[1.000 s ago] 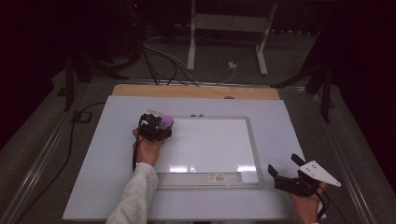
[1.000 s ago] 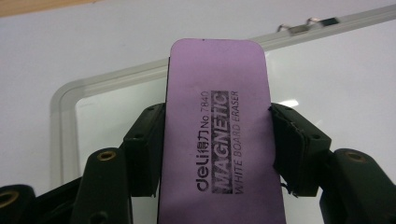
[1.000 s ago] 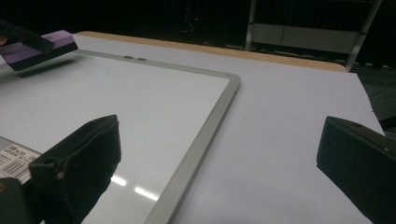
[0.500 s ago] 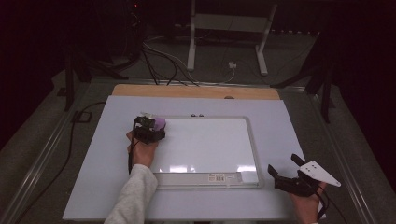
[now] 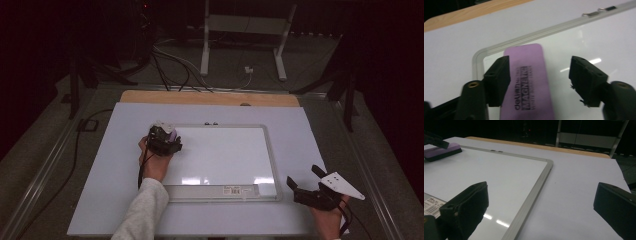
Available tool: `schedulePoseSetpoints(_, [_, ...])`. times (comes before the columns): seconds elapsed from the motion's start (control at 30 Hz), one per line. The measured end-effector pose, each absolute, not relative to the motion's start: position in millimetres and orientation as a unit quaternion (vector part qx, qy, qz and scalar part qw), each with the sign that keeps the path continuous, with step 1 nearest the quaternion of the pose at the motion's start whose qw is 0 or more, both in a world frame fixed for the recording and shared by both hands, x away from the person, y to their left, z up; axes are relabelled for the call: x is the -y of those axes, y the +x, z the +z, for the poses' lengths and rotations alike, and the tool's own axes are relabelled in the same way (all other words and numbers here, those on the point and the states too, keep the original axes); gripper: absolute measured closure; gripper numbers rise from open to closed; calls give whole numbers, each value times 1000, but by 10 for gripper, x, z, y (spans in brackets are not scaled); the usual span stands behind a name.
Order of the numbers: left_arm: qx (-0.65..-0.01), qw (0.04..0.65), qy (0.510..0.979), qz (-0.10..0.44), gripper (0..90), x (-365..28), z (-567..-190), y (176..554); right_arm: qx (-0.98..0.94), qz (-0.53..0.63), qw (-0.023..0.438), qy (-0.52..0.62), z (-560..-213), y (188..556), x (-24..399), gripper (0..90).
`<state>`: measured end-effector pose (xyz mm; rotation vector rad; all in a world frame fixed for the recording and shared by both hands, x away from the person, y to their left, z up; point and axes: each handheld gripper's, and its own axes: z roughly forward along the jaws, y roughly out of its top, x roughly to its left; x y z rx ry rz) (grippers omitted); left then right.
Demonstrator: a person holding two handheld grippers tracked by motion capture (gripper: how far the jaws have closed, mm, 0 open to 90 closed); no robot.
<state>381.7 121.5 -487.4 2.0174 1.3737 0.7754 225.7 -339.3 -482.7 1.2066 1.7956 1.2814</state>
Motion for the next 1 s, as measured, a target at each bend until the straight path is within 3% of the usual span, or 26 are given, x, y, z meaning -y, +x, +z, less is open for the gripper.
schedulePoseSetpoints(0.27, [-521, 272, 764, 266, 419, -1266, -4934, 3861, -678, 486, 310, 457, -4823, 2254, 3401, 1])
schedulePoseSetpoints(0.7, [-539, 310, 750, 228, 387, -1450, -4918, 3909, -678, 485, 309, 457, -4822, 2252, 3397, 1])
schedulePoseSetpoints(1.0, [-547, 311, 741, 234, 347, -1547, -4911, 3913, -679, 485, 309, 457, -4824, 2254, 3397, 2])
